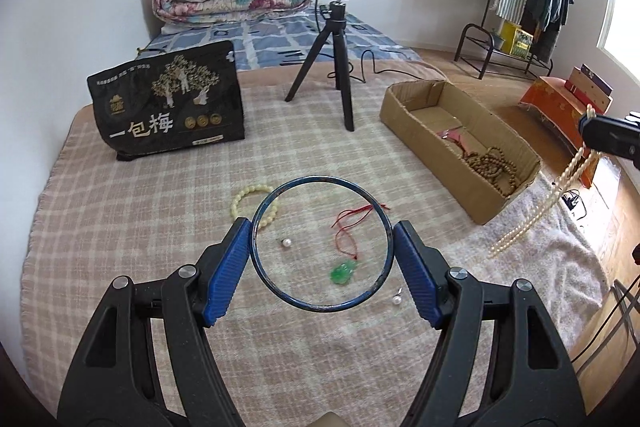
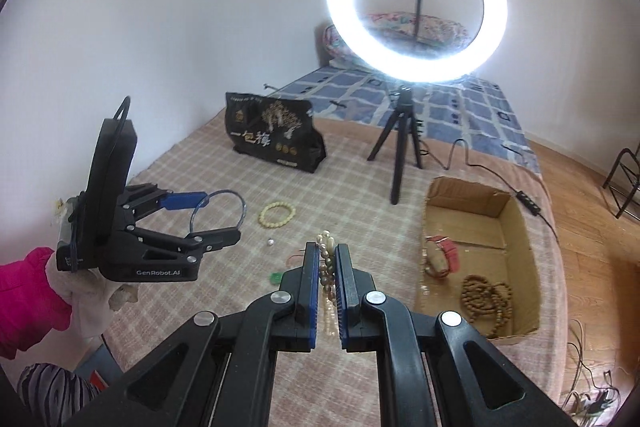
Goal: Organize jewelry
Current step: 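Lift and carry the bangle with left gripper while right gripper carries the pearls to the box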
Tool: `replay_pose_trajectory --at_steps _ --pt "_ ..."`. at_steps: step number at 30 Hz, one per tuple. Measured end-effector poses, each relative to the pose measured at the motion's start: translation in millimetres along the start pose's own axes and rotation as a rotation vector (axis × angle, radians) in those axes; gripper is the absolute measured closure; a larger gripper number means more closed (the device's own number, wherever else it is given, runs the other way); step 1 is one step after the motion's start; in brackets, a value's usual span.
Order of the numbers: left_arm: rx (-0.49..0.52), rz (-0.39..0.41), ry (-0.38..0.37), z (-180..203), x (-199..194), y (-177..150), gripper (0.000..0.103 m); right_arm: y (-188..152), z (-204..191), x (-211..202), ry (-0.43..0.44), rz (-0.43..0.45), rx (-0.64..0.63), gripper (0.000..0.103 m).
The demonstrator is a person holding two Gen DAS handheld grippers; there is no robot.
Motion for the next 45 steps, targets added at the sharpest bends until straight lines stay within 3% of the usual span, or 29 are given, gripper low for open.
replay_pose_trajectory --at_steps 18,33,45 --pt "0.041 0.049 -0.064 64.4 12.2 56.3 0.029 13.9 85.9 -46.8 -0.127 0.064 0.071 0.098" --pt "0.072 0.07 -0.115 127.9 46.9 104.8 0.029 13.8 121.1 -34.8 -0.123 0.074 0.091 0.098" --pt "0.079 0.026 -0.128 169.6 93.7 114.3 0.029 -27.4 158.1 -3.2 -0.098 0.028 0.168 0.097"
Point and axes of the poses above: each gripper's, at about its wrist camera, not at the fingertips, and x roughly the way its jaws point, z to its right, y to its top, the point moved 10 cm from there along x, roughly the way its jaws point, and after that the axes turned 15 degrees about y, right-handed, at the moved point
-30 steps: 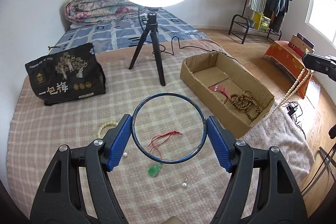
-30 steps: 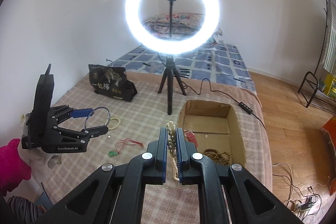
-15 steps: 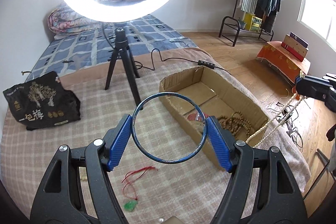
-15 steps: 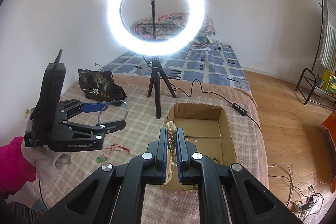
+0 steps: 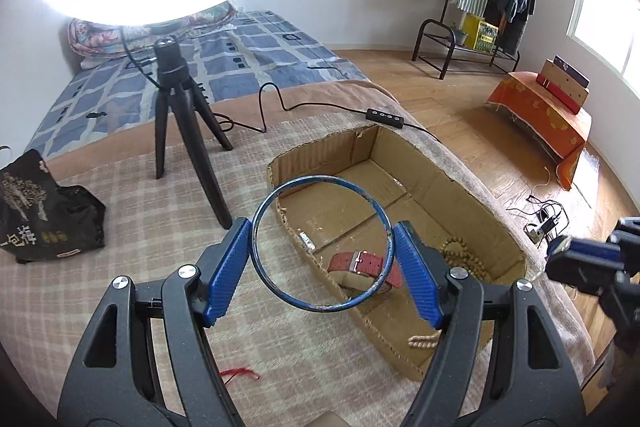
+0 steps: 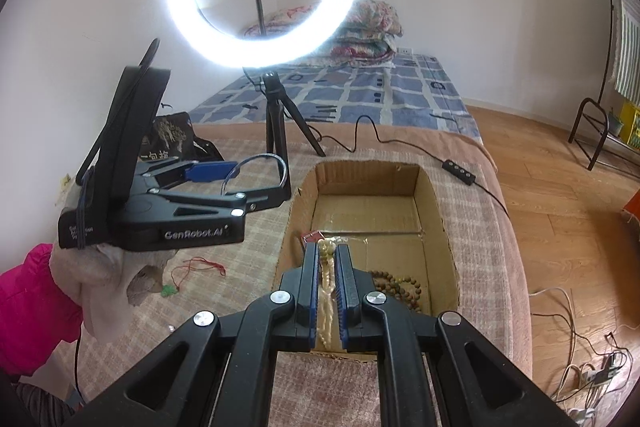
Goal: Organize jewelry
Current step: 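Lift and carry the bangle with left gripper while right gripper carries the pearls to the box, then open left gripper to drop the bangle while right gripper releases the pearls into the box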
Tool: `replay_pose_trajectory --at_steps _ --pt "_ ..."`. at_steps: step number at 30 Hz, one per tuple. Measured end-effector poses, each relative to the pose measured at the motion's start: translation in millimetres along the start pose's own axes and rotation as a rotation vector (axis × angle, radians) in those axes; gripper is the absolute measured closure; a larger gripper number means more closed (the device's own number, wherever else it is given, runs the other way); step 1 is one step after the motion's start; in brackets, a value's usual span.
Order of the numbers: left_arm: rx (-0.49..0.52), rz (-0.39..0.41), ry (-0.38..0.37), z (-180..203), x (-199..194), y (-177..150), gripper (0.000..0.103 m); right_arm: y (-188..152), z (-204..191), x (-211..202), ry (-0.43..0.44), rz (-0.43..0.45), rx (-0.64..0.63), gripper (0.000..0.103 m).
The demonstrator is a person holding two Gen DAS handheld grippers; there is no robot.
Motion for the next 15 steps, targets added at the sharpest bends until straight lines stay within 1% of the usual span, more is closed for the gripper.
replay_pose_trajectory --at_steps 4,6,7,8,10,12,14,15 --pt "0.007 -0.007 -0.005 10.4 9.4 2.1 0.029 -8.9 9.1 7.5 0.003 -0.016 0.014 0.097" --pt "0.017 -0.009 -0.004 15.9 12.6 3.4 0.029 -12.1 11.7 9.6 0.008 -0.017 0.025 0.095" --pt "0.021 -0.007 -0.005 18.5 13.7 3.9 0.029 -13.9 13.0 10.1 0.011 -0.017 0.031 0.088" --pt "0.024 -0.004 -0.004 20.7 15.1 4.5 0.029 -15.6 14.0 10.4 0.013 -0.015 0.036 0.078" --pt "0.029 -0.011 0.002 24.2 18.1 4.9 0.029 -18.2 14.8 10.8 0.011 -0.014 0.038 0.072" --pt "0.031 -0.017 0.007 26.9 20.5 4.8 0.027 -21.9 16.8 11.3 -0.005 -0.014 0.04 0.061" --pt "0.031 -0.018 0.006 28.2 21.5 4.7 0.027 -24.0 18.4 10.1 -0.023 -0.006 0.043 0.024" --pt "0.032 -0.018 0.007 28.7 21.4 4.6 0.026 -24.7 19.3 8.5 -0.033 0.004 0.043 0.018"
Point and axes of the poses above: each gripper's, at about its wrist camera, not at the fingertips, and x roughly the way its jaws point, z to its right, y to its top, the point moved 10 cm from there along x, roughly the way its jaws point, and after that the axes turned 15 degrees about y, right-handed, at the moved point
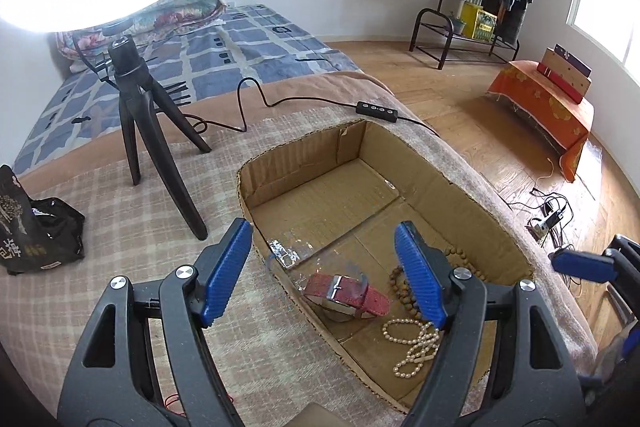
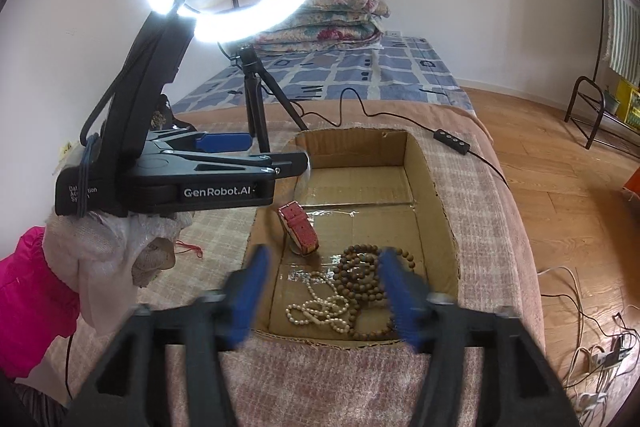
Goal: Organize jewelry
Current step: 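Open left gripper to drop the bangle while right gripper releases the pearls into the box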
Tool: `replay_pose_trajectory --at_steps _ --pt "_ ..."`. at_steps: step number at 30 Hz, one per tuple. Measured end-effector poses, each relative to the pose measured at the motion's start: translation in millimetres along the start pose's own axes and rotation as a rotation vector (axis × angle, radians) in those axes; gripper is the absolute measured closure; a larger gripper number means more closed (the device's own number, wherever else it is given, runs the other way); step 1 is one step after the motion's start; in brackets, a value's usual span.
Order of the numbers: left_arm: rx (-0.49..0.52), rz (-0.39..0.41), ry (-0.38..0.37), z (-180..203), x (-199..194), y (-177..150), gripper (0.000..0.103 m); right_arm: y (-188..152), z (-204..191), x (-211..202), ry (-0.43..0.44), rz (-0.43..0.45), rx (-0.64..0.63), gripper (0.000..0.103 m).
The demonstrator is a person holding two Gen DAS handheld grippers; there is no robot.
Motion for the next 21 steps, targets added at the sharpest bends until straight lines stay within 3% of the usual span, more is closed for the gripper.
replay_pose_trajectory --at_steps 3,6,21 --pt "0.001 -0.001 0.002 0.4 -0.3 0.3 0.021 -1.2 1.9 -2.4 -0.008 0.013 0.005 0.014" --pt "-0.007 -0.001 0.001 1.0 -1.2 0.5 0.02 -2.2 5.3 -4.7 -0.038 0.018 0.012 0.002" --pt "0.005 0.026 0.011 2.7 -17.7 4.5 0.019 -3.1 3.7 -9.6 -0.061 0.019 0.021 0.0"
Point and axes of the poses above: each gripper's, at about its wrist camera, not at the fingertips, and x roughly the way its jaws point, z to its right, y to its top, the point moved 10 cm from there along x, roughly the way its jaws point, and after that the axes turned 15 degrees about y, right-handed, at the moved point
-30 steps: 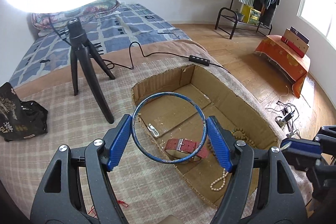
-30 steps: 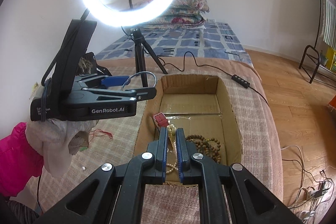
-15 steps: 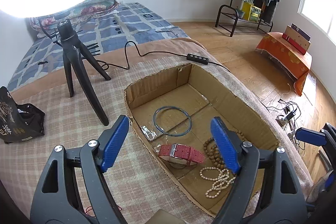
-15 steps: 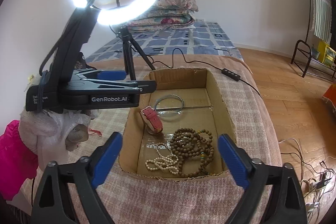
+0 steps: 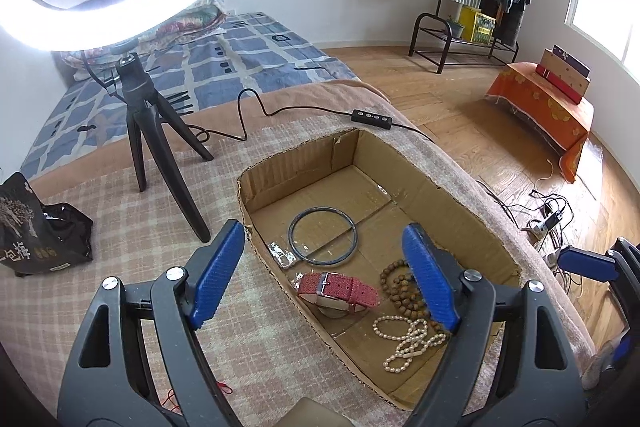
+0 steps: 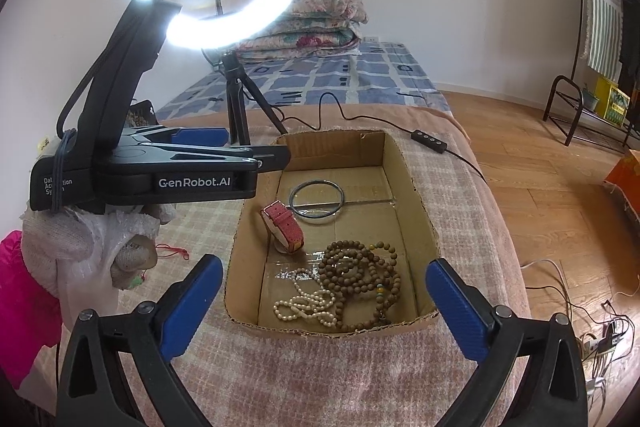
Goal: Organize jewelry
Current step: 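Open left gripper to drop the bangle while right gripper releases the pearls into the box, then move left gripper to the pale bead bracelet while right gripper approaches a pearl earring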
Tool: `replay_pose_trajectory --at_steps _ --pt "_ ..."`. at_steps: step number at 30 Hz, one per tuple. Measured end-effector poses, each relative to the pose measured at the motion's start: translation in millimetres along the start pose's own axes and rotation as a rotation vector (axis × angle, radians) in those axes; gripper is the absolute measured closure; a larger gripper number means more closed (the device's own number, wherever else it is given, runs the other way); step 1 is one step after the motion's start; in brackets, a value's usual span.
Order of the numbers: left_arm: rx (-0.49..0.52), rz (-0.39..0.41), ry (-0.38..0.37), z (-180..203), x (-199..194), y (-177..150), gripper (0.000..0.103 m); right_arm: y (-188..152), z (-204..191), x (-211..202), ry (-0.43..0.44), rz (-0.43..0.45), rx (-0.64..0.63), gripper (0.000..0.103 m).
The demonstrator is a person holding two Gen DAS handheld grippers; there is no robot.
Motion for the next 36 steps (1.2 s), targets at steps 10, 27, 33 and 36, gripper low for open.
replay_pose_trajectory --at_steps 10,27,33,36 --pt "0.011 0.03 0.006 -2.7 -19.1 3.6 0.019 -2.4 -3.1 -7.1 -0.016 0.002 0.013 0.0" --pt "-0.021 0.061 0.05 -60.3 -64.1 -9.0 0.019 -1.9 -31.5 -22.6 -0.09 0.01 0.037 0.0" --pt "-0.03 0.056 0.09 -108.3 -75.5 -24.7 0.019 -8.9 -46.9 -17.4 -0.075 -0.006 0.032 0.0" --pt "-0.039 0.057 0.119 -136.7 -81.8 -31.5 0.019 -10.4 -57.5 -13.8 -0.05 -0.007 0.027 0.0"
Point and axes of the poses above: each gripper's, at about its wrist camera, not at the fingertips, and x roughly the way its jaws point, z to its right, y to its top, the point moved 10 cm from there along x, roughly the way its jaws point, and after that the axes turned 15 degrees about y, right-handed, at the moved point
